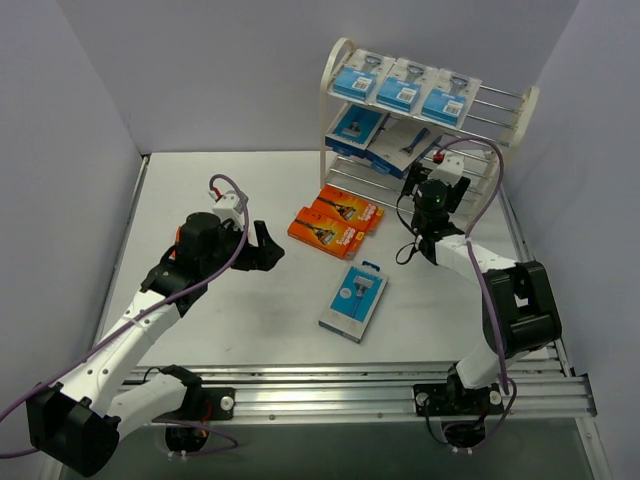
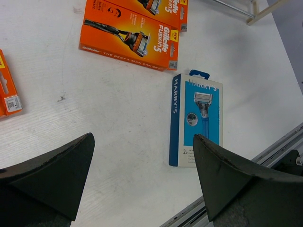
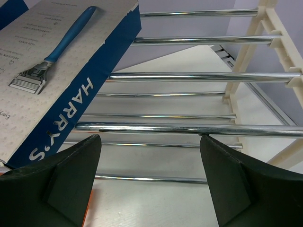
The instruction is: Place and organize the shaving razors onto the shelf
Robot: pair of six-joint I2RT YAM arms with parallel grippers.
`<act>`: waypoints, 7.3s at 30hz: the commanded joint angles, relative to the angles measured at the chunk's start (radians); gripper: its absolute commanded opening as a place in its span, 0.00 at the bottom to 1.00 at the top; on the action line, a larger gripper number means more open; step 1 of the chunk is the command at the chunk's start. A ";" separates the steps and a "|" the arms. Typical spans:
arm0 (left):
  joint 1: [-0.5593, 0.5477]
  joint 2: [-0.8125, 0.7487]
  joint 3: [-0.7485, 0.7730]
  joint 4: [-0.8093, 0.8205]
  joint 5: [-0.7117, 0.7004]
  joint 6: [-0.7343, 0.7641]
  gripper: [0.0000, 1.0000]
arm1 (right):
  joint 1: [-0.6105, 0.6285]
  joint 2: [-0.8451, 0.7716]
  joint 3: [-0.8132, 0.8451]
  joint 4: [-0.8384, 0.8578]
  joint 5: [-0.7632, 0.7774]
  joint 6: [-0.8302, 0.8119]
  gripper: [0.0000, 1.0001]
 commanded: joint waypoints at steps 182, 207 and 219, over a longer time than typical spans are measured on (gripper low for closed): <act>-0.114 0.195 -0.189 0.382 0.010 -0.247 0.94 | 0.479 -0.563 -0.304 -0.577 -0.058 0.610 0.75; -0.298 0.402 -0.272 0.694 0.006 -0.325 0.96 | 0.371 -0.423 -0.482 -0.488 -0.251 0.811 0.82; -0.378 0.467 -0.323 0.826 0.028 -0.364 0.96 | 0.345 -0.357 -0.485 -0.378 -0.320 0.765 0.81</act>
